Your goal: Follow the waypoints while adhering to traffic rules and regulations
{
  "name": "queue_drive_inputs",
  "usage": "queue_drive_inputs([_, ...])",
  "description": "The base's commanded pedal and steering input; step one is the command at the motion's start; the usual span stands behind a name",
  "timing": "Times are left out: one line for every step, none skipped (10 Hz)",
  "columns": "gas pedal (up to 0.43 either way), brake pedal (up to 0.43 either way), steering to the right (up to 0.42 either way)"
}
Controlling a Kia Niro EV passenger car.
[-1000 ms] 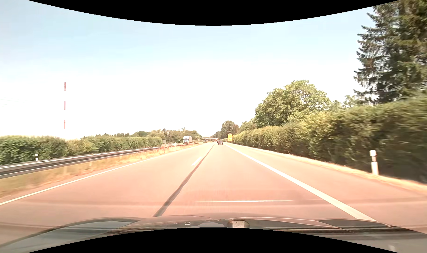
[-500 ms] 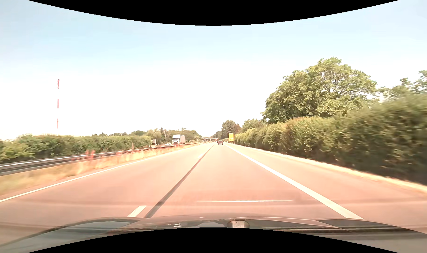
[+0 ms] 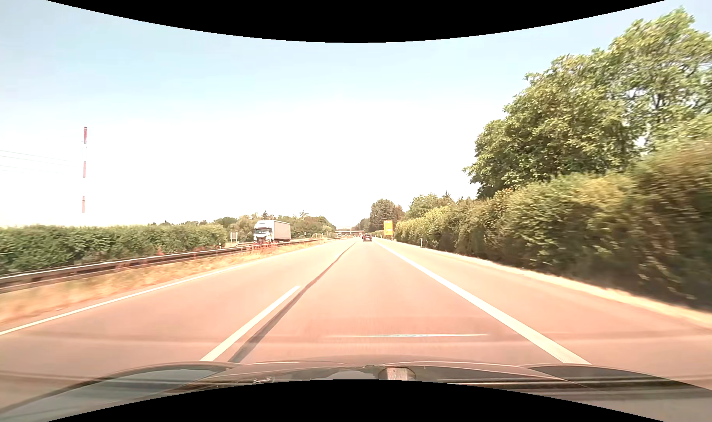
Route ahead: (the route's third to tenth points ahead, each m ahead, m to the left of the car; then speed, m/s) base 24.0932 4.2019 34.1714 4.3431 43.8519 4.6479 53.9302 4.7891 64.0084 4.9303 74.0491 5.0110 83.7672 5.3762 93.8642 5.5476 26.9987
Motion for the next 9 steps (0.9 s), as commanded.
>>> queue_drive_inputs([0.169, 0.000, -0.002])
queue_drive_inputs([0.169, 0.000, -0.002])
queue_drive_inputs([0.169, 0.000, -0.002])
queue_drive_inputs([0.169, 0.000, -0.002])
queue_drive_inputs([0.169, 0.000, -0.002])
queue_drive_inputs([0.169, 0.000, -0.002])
queue_drive_inputs([0.169, 0.000, -0.002])
queue_drive_inputs([0.169, 0.000, -0.002])
queue_drive_inputs([0.169, 0.000, -0.002])
